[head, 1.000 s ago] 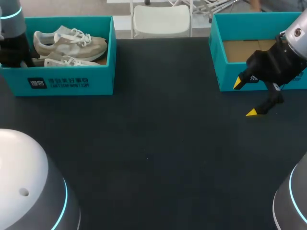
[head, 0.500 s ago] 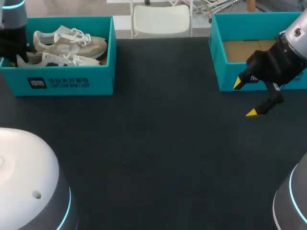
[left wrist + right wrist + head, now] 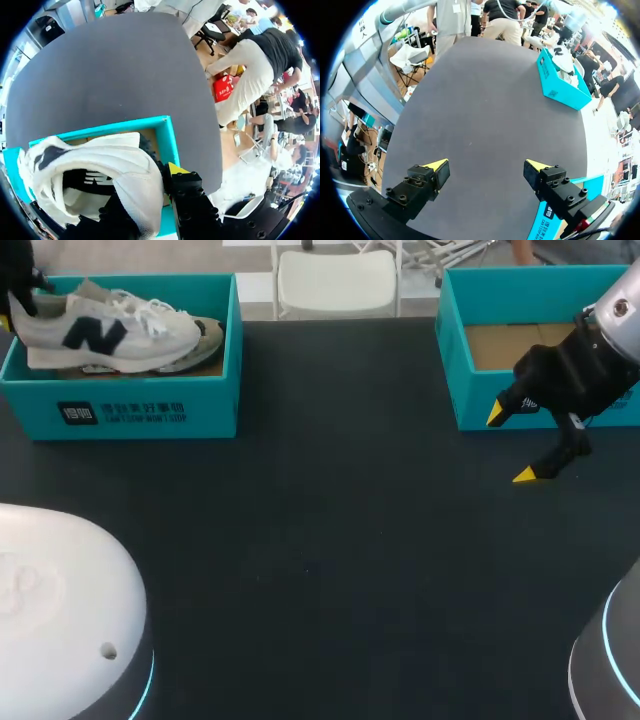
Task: Take the shoe out of the shoebox, open the shoe tongue, remove and reinsert the insole, then place the shoe into the shoebox
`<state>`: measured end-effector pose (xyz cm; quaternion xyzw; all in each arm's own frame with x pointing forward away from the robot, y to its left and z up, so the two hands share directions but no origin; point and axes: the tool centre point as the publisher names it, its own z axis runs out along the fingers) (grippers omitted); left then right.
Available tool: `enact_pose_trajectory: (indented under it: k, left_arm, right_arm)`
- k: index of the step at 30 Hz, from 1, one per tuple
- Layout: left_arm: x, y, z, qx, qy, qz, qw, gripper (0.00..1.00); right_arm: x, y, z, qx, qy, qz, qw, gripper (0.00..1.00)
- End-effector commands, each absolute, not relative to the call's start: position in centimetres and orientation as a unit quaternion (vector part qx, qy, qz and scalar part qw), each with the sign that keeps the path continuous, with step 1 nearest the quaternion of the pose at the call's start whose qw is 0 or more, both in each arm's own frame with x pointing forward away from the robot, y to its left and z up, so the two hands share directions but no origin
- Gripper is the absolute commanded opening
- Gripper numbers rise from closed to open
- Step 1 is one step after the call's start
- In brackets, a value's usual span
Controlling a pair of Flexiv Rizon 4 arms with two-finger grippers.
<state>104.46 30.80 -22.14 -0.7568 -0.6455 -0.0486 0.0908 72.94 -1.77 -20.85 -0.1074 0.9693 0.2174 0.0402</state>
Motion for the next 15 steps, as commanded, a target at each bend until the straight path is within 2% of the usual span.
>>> enact_pose_trajectory:
  k: [1, 7, 15]
  left_arm:
    - [104.6, 30.7, -16.8, -0.749, -0.654, -0.052, 0.094, 0.00]
    - [104.4, 31.3, -13.7, -0.739, -0.667, -0.037, 0.085, 0.00]
    - [104.4, 31.3, -13.7, -0.739, -0.667, -0.037, 0.085, 0.00]
  right_arm:
    - [73.0, -1.7, -21.0, -0.107, 0.970, 0.216, 0.040, 1.00]
    - [73.0, -1.7, -21.0, -0.107, 0.970, 0.216, 0.040, 1.00]
    - [73.0, -1.7, -21.0, -0.107, 0.970, 0.216, 0.040, 1.00]
